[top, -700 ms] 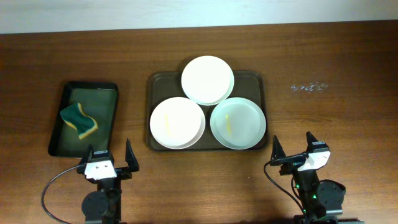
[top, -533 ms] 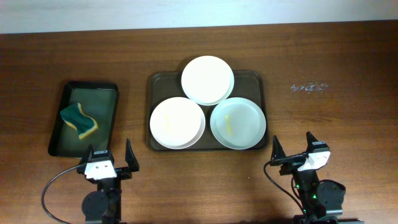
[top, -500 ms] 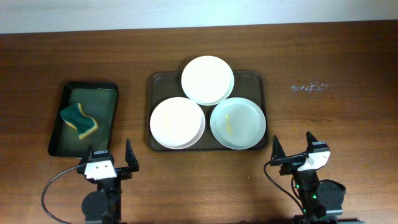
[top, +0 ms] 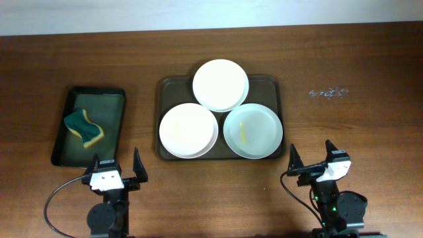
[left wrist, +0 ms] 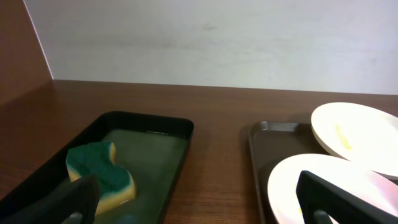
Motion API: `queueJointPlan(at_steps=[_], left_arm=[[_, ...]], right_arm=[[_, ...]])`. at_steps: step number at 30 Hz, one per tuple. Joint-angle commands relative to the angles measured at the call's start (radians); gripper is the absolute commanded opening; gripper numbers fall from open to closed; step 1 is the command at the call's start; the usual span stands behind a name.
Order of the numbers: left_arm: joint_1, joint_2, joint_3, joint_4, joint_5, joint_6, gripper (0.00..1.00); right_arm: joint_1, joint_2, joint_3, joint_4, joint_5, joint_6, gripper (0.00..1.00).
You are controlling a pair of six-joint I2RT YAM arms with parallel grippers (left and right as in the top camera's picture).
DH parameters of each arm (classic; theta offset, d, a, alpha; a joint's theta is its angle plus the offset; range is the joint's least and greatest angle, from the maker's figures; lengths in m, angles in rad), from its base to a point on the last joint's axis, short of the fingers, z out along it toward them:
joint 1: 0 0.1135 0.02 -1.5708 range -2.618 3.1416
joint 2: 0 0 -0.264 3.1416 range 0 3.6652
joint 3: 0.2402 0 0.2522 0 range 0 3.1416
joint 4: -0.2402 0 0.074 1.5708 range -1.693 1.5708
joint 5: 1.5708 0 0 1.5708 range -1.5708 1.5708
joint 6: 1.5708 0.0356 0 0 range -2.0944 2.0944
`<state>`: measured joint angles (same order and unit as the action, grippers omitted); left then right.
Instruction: Clean dirty plates on tray and stack at the side
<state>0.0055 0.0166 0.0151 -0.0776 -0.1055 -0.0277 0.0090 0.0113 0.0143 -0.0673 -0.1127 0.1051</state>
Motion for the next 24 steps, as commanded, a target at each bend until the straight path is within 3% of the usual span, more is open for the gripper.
queueJointPlan(at_steps=[1,18,22,24], left_arm=[[-0.005,-0.003,-0.005,0.002,-0.004,-0.013,0.99],[-0.005,-0.003,-0.005,0.021,-0.016,-0.013,0.99],[-0.005,-0.003,0.002,0.013,-0.003,-0.012,0.99],[-0.005,0.027,0.103,-0.068,0.034,-0.002,0.99]], right_arm=[[0.005,-0.003,-0.009,-0.003,0.009,0.003,0.98],[0.005,-0.002,-0.009,-0.003,0.001,0.004,0.99],[0.005,-0.002,-0.008,0.02,-0.097,0.004,0.99],[0.004,-0.001,0.039,0.019,-0.15,0.007,0.98]])
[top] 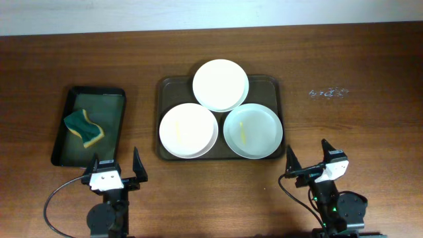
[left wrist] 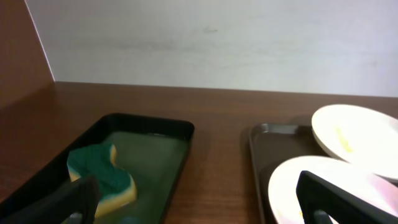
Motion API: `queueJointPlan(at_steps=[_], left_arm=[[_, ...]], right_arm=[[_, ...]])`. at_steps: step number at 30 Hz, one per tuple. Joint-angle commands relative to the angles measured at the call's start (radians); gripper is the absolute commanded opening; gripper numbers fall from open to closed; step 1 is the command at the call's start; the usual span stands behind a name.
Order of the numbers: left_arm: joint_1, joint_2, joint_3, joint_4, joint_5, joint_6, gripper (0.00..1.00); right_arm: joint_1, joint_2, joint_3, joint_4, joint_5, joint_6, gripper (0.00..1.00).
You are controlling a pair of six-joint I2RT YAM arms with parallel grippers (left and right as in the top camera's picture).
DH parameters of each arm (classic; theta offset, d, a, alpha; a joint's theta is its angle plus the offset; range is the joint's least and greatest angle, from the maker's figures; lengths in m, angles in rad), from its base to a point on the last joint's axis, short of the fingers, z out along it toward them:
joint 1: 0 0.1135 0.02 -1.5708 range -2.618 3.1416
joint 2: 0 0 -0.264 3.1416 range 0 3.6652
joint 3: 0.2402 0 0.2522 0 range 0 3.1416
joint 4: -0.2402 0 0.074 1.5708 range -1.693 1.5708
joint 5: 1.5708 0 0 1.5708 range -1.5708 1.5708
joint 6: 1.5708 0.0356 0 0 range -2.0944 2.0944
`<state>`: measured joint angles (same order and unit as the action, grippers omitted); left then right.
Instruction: Clean dirty plates on tray and stack at the side
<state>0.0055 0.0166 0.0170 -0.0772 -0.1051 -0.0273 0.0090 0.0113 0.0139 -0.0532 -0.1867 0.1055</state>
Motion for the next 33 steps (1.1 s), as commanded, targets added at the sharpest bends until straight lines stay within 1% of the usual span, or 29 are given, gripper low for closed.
queueJointPlan(at_steps=[1,2,4,6,7,10,11,13,14,15,17,18,19,20,21,23,25,26,27,28,30,32,33], left_arm=[[-0.005,0.059,0.152,-0.098,0.034,-0.002,0.99],[-0.005,0.146,0.262,-0.15,0.034,-0.002,0.99],[-0.005,0.371,0.506,-0.262,0.047,-0.002,0.99],[-0.005,0.635,0.806,-0.451,0.121,0.055,1.0],[-0.005,0.739,0.934,-0.552,0.121,0.055,0.99],[-0.005,1.132,1.441,-0.991,0.129,0.081,0.99],[-0.005,1.213,1.545,-1.064,0.129,0.081,0.99],[-0.005,1.316,1.651,-1.124,0.126,0.081,0.99],[-0.005,1.347,1.652,-1.126,0.146,0.08,0.99],[-0.005,1.367,1.652,-1.129,0.174,0.08,0.99],[-0.005,1.401,1.652,-1.129,0.181,0.08,0.99],[-0.005,1.416,1.652,-1.123,0.172,0.081,0.99],[0.005,1.43,1.652,-1.107,0.158,0.05,0.99],[0.036,1.452,1.652,-1.102,0.146,-0.04,0.99],[0.064,1.469,1.652,-1.107,0.147,-0.06,0.99],[0.158,1.533,1.652,-1.13,0.143,-0.058,0.99],[0.206,1.576,1.652,-1.117,0.142,-0.046,0.98],[0.225,1.6,1.652,-1.104,0.141,-0.024,0.88],[0.246,1.63,1.652,-1.094,0.124,-0.024,0.87],[0.263,1.662,1.652,-1.089,0.124,-0.024,0.88],[0.282,1.714,1.652,-1.07,0.124,-0.023,0.9],[0.282,1.752,1.652,-1.04,0.124,0.011,0.9],[0.282,1.767,1.652,-1.031,0.124,0.021,0.9]], right_arm=[[0.004,0.008,0.081,-0.001,-0.092,0.007,0.98],[0.004,0.041,0.157,-0.033,-0.095,0.006,0.98],[0.004,0.197,0.348,-0.113,-0.102,0.005,0.98],[0.004,0.406,0.569,-0.253,-0.145,-0.005,0.98],[0.004,0.513,0.685,-0.349,-0.151,-0.005,0.98],[0.004,0.872,1.102,-0.766,-0.151,-0.005,0.98],[0.004,0.968,1.204,-0.876,-0.151,-0.005,0.98],[0.004,1.102,1.318,-0.973,-0.152,-0.003,0.99],[0.004,1.155,1.329,-0.972,-0.223,0.003,0.98],[0.004,1.195,1.329,-0.968,-0.258,0.003,0.98],[0.018,1.276,1.329,-0.959,-0.308,0.003,1.0],[0.056,1.32,1.329,-0.946,-0.304,0.004,0.96],[0.098,1.353,1.329,-0.927,-0.289,0.027,0.94],[0.177,1.402,1.329,-0.901,-0.213,0.093,0.9],[0.229,1.434,1.329,-0.89,-0.158,0.125,0.88],[0.378,1.538,1.329,-0.825,-0.044,0.193,0.76],[0.468,1.636,1.329,-0.748,0.037,0.222,0.7],[0.501,1.687,1.329,-0.705,0.063,0.226,0.68],[0.536,1.765,1.339,-0.647,0.068,0.225,0.64],[0.552,1.812,1.357,-0.626,0.068,0.224,0.6],[0.581,1.921,1.427,-0.598,0.109,0.209,0.56],[0.587,1.988,1.452,-0.574,0.121,0.18,0.53],[0.587,2.013,1.452,-0.575,0.145,0.18,0.49]])
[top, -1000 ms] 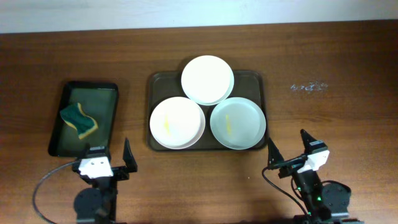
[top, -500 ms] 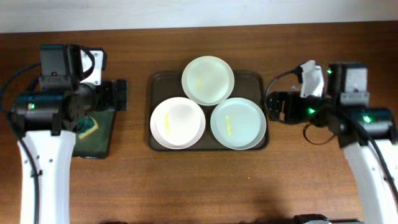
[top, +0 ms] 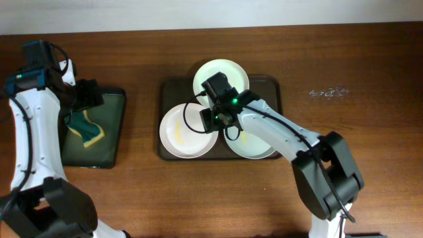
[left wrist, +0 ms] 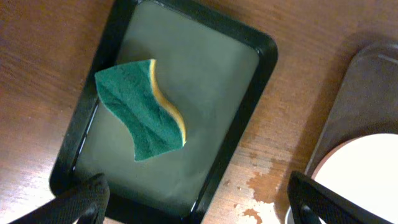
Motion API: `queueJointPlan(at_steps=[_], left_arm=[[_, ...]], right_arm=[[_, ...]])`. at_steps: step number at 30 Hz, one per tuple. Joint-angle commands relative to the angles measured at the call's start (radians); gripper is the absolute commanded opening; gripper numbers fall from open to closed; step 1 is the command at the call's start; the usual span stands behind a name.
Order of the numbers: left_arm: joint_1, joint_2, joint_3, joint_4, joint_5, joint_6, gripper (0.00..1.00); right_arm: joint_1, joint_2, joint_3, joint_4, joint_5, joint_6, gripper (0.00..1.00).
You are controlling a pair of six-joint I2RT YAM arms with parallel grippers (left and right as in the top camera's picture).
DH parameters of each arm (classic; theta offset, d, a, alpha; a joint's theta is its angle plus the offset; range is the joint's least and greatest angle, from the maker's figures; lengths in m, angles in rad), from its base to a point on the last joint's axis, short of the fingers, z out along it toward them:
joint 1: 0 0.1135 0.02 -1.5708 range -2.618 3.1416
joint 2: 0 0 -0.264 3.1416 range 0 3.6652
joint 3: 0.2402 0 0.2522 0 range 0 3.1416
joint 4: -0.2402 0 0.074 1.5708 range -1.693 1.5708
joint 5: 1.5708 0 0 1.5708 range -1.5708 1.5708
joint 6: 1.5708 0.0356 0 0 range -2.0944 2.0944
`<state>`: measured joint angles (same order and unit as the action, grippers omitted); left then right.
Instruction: Clean dirty plates on tray and stack at the side
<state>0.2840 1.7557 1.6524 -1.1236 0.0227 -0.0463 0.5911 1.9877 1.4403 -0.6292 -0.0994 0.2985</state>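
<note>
Three white plates lie on the brown tray [top: 274, 86]: a back plate [top: 228, 71], a front-left plate [top: 182, 135] with a yellow smear, and a front-right plate [top: 258, 142] with a yellow streak. A green-and-yellow sponge [left wrist: 140, 109] rests in the black tray [left wrist: 252, 102] at the left. My left gripper [left wrist: 202, 202] hangs open high over that tray's near end, apart from the sponge. My right gripper [top: 213, 118] is low over the middle of the brown tray, at the front-left plate's right rim. Its jaws are hidden under the wrist.
A small clear scrap [top: 328, 92] lies on the wood at the back right. A pale wet stain [left wrist: 264, 186] marks the table between the two trays. My right arm [top: 284, 135] crosses over the front-right plate.
Both arms have left the table's front edge. The left gripper now hangs over the black sponge tray and looks straight down. The right gripper now sits among the plates on the brown tray.
At both earlier moments the two arms stood parked at the front edge with open grippers, and plates and sponge lay untouched. Now each arm has reached out, the left to the sponge tray, the right to the plates. The plates and sponge lie about where they were.
</note>
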Motion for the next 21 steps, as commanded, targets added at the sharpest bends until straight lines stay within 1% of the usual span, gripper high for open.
queueJointPlan(at_steps=[1,2,4,5,6,8,9,11,13,17,18,19,21], left_arm=[[0.003,0.037,0.017,0.02,-0.004,0.04,0.9],[0.003,0.046,0.017,0.027,-0.004,0.04,0.91],[0.003,0.068,0.017,0.028,-0.004,0.04,0.91],[0.003,0.073,0.017,0.028,-0.004,0.04,0.91],[0.003,0.075,0.017,0.028,-0.004,0.04,0.91],[0.003,0.075,0.016,0.027,-0.004,0.04,0.91],[0.003,0.077,0.016,0.027,-0.004,0.04,0.91],[0.003,0.085,0.016,0.027,-0.004,0.04,0.91],[0.003,0.108,0.009,0.023,-0.003,0.039,0.91],[0.003,0.161,-0.038,0.025,-0.003,0.04,0.89],[0.003,0.175,-0.038,0.035,-0.011,0.04,0.85],[0.003,0.191,-0.038,0.049,-0.04,0.04,0.84],[0.012,0.261,-0.038,0.066,-0.049,0.039,0.69]], right_arm=[[0.005,0.047,0.026,0.003,0.079,-0.013,0.48],[0.005,0.05,0.026,0.002,0.091,-0.013,0.46],[0.005,0.077,0.026,0.009,0.103,-0.002,0.39],[0.005,0.089,0.025,0.013,0.12,0.026,0.34],[0.005,0.093,0.025,0.014,0.12,0.037,0.33],[0.005,0.101,0.018,0.012,0.119,0.106,0.28],[0.005,0.102,0.018,0.006,0.11,0.131,0.25],[0.005,0.103,0.017,-0.006,0.108,0.185,0.16],[0.005,0.111,0.006,-0.01,0.108,0.237,0.04],[0.004,0.137,0.003,-0.008,0.081,0.241,0.04],[0.004,0.137,0.003,-0.006,0.081,0.241,0.04],[0.004,0.137,0.003,-0.009,0.081,0.241,0.04],[0.004,0.138,0.003,-0.01,0.081,0.241,0.04]])
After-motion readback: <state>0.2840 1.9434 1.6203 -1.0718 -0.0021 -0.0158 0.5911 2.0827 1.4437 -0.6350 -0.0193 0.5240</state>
